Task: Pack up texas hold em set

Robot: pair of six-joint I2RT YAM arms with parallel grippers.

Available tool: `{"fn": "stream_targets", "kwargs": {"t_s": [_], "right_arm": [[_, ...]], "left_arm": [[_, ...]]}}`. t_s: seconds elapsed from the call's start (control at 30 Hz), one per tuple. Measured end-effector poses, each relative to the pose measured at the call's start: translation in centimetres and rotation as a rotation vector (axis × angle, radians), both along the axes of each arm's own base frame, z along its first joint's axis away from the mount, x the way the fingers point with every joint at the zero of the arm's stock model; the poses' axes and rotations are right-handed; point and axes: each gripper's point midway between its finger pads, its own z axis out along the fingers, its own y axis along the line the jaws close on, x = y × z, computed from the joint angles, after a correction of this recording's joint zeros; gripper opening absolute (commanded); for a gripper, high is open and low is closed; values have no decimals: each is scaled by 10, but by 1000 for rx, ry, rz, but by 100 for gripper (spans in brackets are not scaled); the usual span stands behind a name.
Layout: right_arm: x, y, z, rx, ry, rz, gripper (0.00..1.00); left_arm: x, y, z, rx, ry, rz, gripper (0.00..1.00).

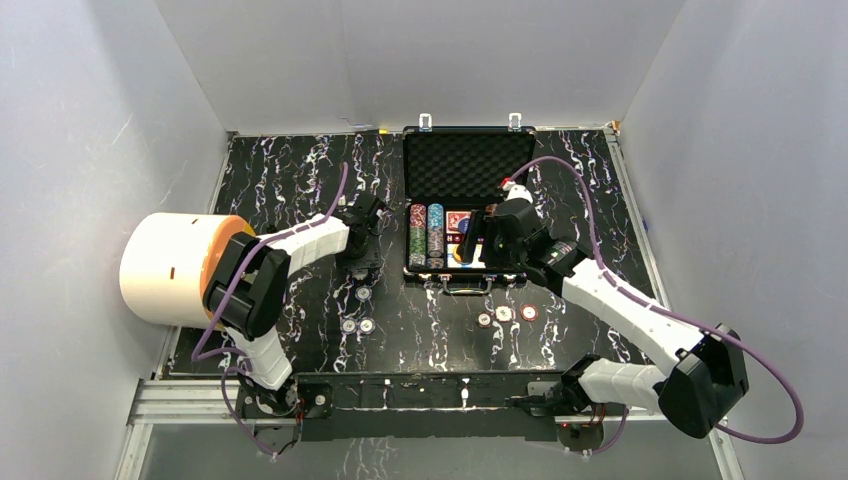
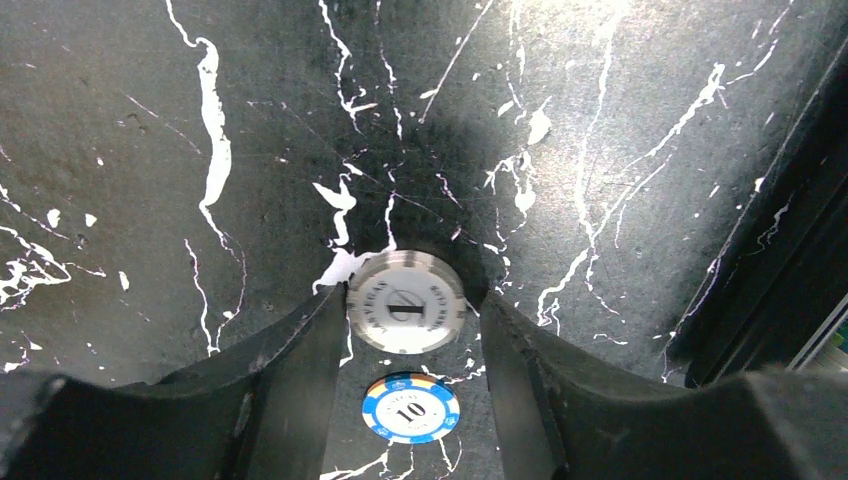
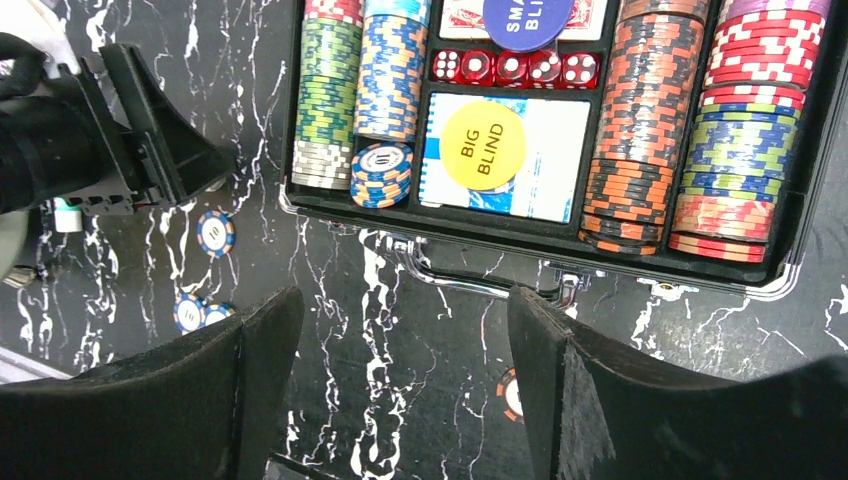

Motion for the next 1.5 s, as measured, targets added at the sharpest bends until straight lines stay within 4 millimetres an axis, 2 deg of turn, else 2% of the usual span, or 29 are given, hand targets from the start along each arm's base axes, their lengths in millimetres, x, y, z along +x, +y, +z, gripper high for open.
{"fn": "stream_targets", "kwargs": {"t_s": [0.27, 0.5, 0.6, 0.7, 0.77, 0.87, 0.93, 1.1, 1.27, 1.37, 1.5], "right_arm": [[4, 2, -7, -20, -1, 11, 81], [4, 8, -12, -3, -23, 52, 84], [3, 18, -12, 35, -43, 107, 84], [-4, 33, -14, 113, -50, 161, 84], [-11, 46, -16, 164, -44, 193, 83], [-20, 70, -5, 237, -57, 242, 80], [-26, 87, 4, 289, -71, 268, 75], [-30, 115, 16, 396, -67, 269, 66], [-18, 126, 9, 408, -52, 189, 62], [-12, 132, 8, 408, -58, 165, 59], [-7, 140, 9, 412, -63, 165, 47]], "left_arm": [[-1, -4, -1, -24, 7, 15, 36], [-7, -10, 4, -76, 19, 34, 36], [-10, -21, 23, -163, 1, 52, 36], [-10, -40, 61, -312, -61, 76, 36], [-10, -55, 93, -443, -118, 98, 36], [-14, -71, 128, -605, -160, 137, 37], [-18, -79, 141, -690, -161, 170, 37], [-28, -92, 147, -833, -101, 269, 37], [-37, -97, 143, -908, -39, 359, 37], [-38, -99, 148, -941, -33, 386, 37], [-36, -100, 152, -972, -40, 411, 37]]}}
